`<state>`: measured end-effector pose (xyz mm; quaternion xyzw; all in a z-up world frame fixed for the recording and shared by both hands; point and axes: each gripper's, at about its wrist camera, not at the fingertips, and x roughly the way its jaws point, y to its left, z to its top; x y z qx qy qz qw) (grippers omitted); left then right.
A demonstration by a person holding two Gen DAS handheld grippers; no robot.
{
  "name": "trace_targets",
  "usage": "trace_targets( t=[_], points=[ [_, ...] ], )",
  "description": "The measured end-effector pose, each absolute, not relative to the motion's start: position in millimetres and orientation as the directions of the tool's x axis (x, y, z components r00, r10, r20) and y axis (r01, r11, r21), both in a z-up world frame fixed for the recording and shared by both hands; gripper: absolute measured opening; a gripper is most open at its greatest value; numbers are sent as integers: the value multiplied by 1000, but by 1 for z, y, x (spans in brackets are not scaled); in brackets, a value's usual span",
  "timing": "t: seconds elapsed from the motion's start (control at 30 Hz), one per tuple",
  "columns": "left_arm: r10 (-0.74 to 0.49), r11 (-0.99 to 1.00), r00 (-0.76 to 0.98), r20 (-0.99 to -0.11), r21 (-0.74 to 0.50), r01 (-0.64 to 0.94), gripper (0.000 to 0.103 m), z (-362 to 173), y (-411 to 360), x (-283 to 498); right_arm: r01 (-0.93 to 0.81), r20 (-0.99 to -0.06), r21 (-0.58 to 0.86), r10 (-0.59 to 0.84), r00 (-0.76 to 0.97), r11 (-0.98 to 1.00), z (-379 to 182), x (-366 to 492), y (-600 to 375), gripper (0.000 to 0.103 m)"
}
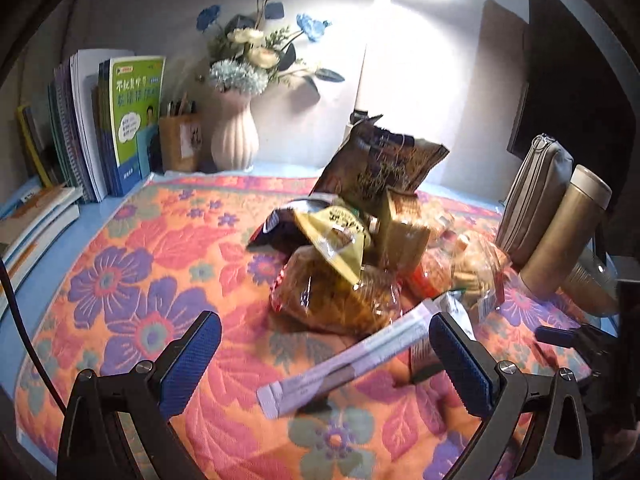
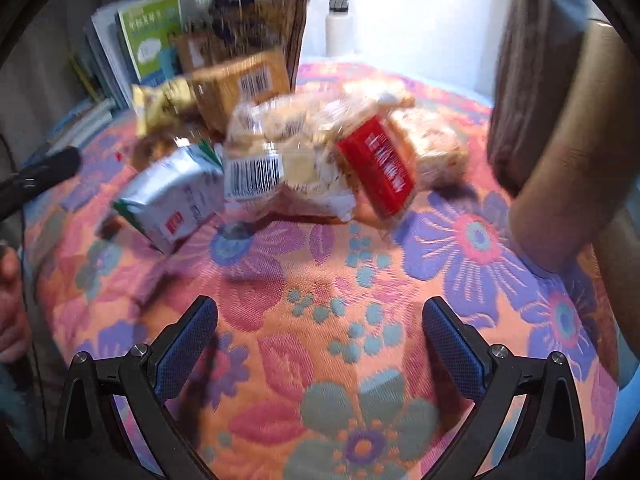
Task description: Organize snacks
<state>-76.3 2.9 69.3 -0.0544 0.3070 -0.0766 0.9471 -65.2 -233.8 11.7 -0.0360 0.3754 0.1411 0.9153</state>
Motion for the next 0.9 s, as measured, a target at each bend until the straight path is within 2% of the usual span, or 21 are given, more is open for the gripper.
trace_targets(
  t=[0.1,0.17,0.27,0.33,0.4,0.53,0.7,0.8,0.9],
  points=[
    [-148,987,821,-552,-134,88,103,69,4,-69,-247,-535,8,213,817,969,48,-85,-241,103],
    [-74,997,854,-515,-69,45,103,71,0,-64,-189,-350,-44,162,923,981,75,-99,-241,103],
    [-8,1000,879,-477,-11,3,103,69,-3,-56,-143,-213,-121,115,970,982,75,-89,-235,103],
    [7,1000,882,-471,2,-7,103,64,-4,-54,-189,-278,-122,149,949,974,62,-73,-227,103],
    [28,1000,881,-472,17,-22,103,59,-4,-52,-169,-291,-129,125,948,977,50,-68,-224,103],
    [47,999,890,-454,34,-35,103,57,-5,-52,-88,-185,-143,61,981,986,62,-83,-229,103],
    [71,997,884,-462,69,-44,103,52,-13,-51,-78,-297,-174,23,955,982,57,-65,-222,103],
    [60,998,881,-469,59,-37,103,51,-11,-50,-109,-378,-132,52,924,985,52,-51,-227,103],
    [42,999,876,-481,42,-25,103,51,-10,-48,-33,-345,-155,-23,938,987,53,-56,-228,103]
  ],
)
